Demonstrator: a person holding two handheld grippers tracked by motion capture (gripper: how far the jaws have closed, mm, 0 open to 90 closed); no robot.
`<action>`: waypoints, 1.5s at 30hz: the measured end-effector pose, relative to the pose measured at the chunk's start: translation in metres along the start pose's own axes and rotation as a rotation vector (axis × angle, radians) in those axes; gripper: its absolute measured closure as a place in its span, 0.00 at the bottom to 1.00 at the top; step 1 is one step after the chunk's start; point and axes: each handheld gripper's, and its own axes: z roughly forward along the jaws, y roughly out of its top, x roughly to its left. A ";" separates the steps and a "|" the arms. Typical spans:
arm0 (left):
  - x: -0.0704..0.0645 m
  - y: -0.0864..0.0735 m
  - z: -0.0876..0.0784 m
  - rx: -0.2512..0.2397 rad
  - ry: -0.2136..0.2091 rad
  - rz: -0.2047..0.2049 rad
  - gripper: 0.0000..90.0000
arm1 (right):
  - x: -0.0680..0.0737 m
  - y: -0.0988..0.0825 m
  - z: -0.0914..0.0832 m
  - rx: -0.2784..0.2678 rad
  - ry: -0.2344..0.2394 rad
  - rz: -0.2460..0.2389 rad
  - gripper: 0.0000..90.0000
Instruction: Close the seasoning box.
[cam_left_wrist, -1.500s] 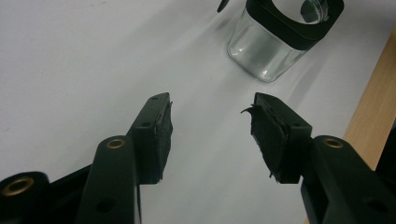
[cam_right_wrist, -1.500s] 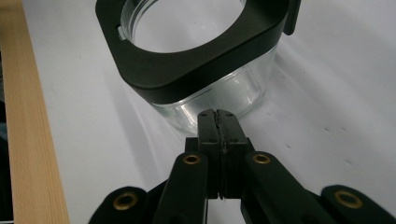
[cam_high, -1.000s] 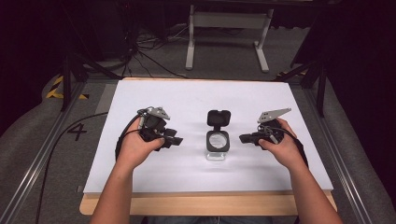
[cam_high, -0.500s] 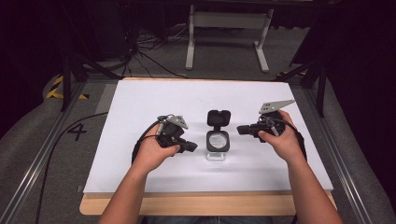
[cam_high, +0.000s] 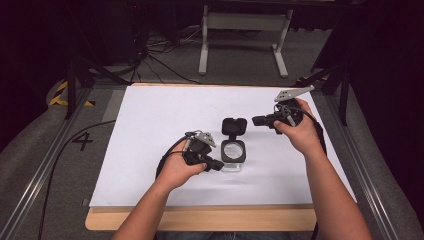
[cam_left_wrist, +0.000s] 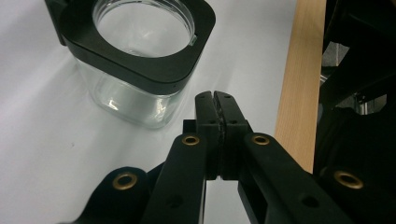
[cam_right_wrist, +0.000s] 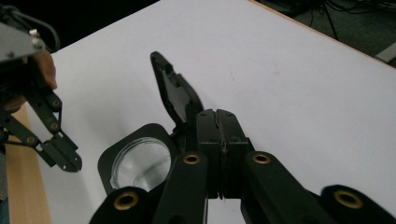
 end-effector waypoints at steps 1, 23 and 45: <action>0.000 0.000 0.001 -0.001 -0.005 0.001 1.00 | -0.001 0.002 0.000 0.000 -0.006 0.001 1.00; 0.005 -0.005 0.032 -0.022 0.007 -0.062 0.98 | 0.005 0.043 0.021 0.011 -0.002 -0.033 1.00; 0.002 -0.001 0.036 -0.063 0.009 -0.068 1.00 | 0.021 0.032 0.038 0.086 0.010 -0.066 1.00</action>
